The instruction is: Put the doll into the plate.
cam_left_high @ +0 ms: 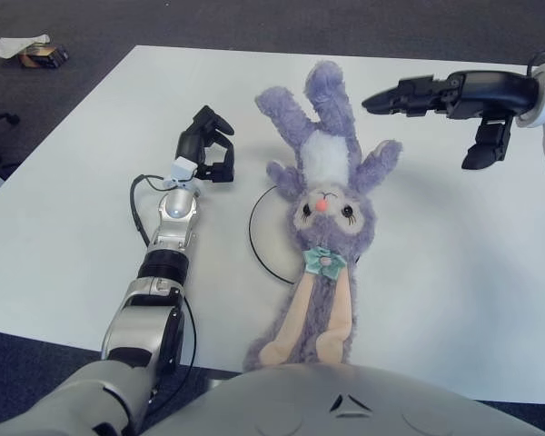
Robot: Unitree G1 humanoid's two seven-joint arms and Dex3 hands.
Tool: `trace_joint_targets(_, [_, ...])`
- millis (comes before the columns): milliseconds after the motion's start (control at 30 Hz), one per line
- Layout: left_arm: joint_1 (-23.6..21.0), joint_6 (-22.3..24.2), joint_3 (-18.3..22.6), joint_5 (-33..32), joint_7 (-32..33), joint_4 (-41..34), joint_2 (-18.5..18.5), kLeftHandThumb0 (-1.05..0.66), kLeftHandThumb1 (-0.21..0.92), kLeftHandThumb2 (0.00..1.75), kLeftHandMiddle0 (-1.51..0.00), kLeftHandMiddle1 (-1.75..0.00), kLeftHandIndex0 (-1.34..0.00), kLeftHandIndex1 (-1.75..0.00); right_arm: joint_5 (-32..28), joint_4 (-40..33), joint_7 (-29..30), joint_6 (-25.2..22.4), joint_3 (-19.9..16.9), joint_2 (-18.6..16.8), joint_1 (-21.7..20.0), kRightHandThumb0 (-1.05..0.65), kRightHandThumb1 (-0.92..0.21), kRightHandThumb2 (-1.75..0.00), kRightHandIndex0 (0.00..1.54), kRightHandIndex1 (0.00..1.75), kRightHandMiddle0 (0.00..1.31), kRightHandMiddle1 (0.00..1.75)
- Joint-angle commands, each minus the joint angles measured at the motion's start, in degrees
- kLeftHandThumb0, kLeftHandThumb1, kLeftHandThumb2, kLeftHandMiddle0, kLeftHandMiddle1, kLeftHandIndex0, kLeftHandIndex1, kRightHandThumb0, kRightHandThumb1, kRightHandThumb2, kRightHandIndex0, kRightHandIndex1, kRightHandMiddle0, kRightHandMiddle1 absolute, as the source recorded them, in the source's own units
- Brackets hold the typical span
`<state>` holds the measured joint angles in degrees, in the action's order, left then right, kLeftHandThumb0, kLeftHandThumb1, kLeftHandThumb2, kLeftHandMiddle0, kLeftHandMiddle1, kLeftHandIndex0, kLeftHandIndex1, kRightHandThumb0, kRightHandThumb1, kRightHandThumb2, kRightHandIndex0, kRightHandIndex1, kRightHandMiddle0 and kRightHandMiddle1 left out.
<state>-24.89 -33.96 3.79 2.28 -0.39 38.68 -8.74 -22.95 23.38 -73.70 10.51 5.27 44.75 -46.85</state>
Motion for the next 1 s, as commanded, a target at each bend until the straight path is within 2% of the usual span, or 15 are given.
trace_joint_targets(0, [5.3,0.3,-0.3,-0.2,-0.3,3.2,1.6,-0.01,0.24,1.41,-0.56,-1.75,-0.54,-1.75,-2.1,-2.8,3.6,-6.3,-2.8,-2.2,1.8,-0.55,-0.23,-1.01,0.12,0.29,0.0,0.8])
trace_joint_targets(133, [5.3,0.0,-0.5,0.3,0.1,3.3,1.4,-0.01,0.24,1.42,-0.56,-1.75,-0.55,-1.75,-1.7,-5.9,7.3,-10.2,-4.7,-2.9,3.4,-0.4,-0.14,-1.14,0.03,0.6,0.0,0.94])
trace_joint_targets(233, [5.4,0.1,-0.6,0.6,0.2,3.2,1.3,-0.01,0.24,1.42,-0.56,-1.75,-0.55,-1.75,-0.6,-7.4,9.5,-12.6,-5.3,-3.5,3.6,-0.28,-0.1,-1.22,0.01,0.72,0.0,1.01])
trace_joint_targets(367, [5.5,0.3,-0.6,0.6,0.3,2.9,1.3,-0.01,0.24,1.42,-0.56,-1.75,-0.55,-1.75,-0.6,-7.4,9.8,-16.9,-5.6,-3.1,1.8,-0.17,-0.09,-1.3,0.0,0.84,0.0,1.04])
trace_joint_targets(433, [5.6,0.5,-0.7,1.0,0.5,2.8,1.2,-0.01,0.23,1.42,-0.56,-1.75,-0.55,-1.75,-0.6,-7.4,10.6,-20.4,-5.6,-2.6,1.5,-0.12,-0.09,-1.33,0.02,0.91,0.0,1.05])
trace_joint_targets(533, [5.7,0.6,-0.7,1.2,1.0,2.6,1.3,-0.01,0.23,1.42,-0.56,-1.75,-0.55,-1.75,0.5,-6.3,11.8,-24.6,-5.6,-2.1,0.4,-0.11,-0.11,-1.34,0.04,0.97,0.0,1.06])
trace_joint_targets(633, [5.7,0.6,-0.7,1.4,1.4,2.4,1.3,-0.01,0.23,1.42,-0.56,-1.75,-0.55,-1.75,1.7,-5.1,12.8,-25.7,-5.8,-2.1,0.1,-0.18,-0.17,-1.3,0.08,1.03,0.0,1.08])
trace_joint_targets(733, [6.0,0.6,-0.8,1.4,1.5,2.1,1.4,-0.01,0.23,1.42,-0.56,-1.75,-0.55,-1.75,2.2,-4.7,15.4,-26.5,-6.9,-3.3,1.9,-0.22,-0.21,-1.26,0.11,1.06,0.0,1.1])
trace_joint_targets(833, [6.1,0.5,-0.7,0.9,1.3,2.0,1.7,-0.01,0.23,1.42,-0.56,-1.75,-0.55,-1.75,2.2,-4.0,19.2,-27.9,-8.5,-5.1,4.2,-0.17,-0.24,-1.28,0.15,1.11,0.0,1.18])
trace_joint_targets(967, [6.2,0.7,-0.6,0.6,1.3,1.8,1.8,-0.01,0.23,1.43,-0.57,-1.75,-0.55,-1.75,2.0,-2.7,23.6,-29.0,-10.7,-6.8,5.3,-0.13,-0.26,-1.31,0.22,1.18,0.0,1.29])
